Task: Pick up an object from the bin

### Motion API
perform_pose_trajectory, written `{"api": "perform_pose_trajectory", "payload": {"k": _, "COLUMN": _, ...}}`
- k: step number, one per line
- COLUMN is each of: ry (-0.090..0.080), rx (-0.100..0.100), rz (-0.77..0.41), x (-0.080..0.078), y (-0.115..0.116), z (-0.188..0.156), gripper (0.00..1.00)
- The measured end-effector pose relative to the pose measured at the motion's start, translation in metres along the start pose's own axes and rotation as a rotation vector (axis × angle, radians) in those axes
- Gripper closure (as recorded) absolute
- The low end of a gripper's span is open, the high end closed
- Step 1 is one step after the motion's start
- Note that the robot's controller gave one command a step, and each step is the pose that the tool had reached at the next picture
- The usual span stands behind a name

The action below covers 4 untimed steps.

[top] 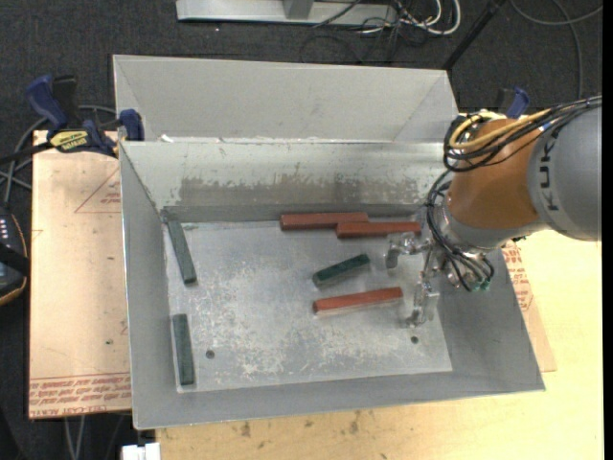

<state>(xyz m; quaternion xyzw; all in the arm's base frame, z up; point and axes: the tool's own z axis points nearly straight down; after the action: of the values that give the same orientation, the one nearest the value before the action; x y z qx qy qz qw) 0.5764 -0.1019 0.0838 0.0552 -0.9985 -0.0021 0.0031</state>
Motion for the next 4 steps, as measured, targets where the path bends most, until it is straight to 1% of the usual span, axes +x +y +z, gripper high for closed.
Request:
{"api": "perform_pose_trajectory", "payload": {"k": 1, "ry": -0.008, "rx": 0.001, "rz": 0.169, "x": -0.023, "y": 0.07, "z": 0.013, "gripper": 0.0}}
{"api": "perform_pose_trajectory", "payload": {"k": 2, "ry": -0.004, "rx": 0.002, "rz": 0.226, "x": 0.016, "y": 0.101, "z": 0.015, "gripper": 0.0}}
{"api": "perform_pose_trajectory", "payload": {"k": 3, "ry": -0.008, "rx": 0.003, "rz": 0.226, "x": 0.014, "y": 0.099, "z": 0.014, "gripper": 1.0}}
{"api": "perform_pose_trajectory", "payload": {"k": 4, "ry": -0.008, "rx": 0.003, "rz": 0.226, "x": 0.014, "y": 0.099, "z": 0.014, "gripper": 0.0}}
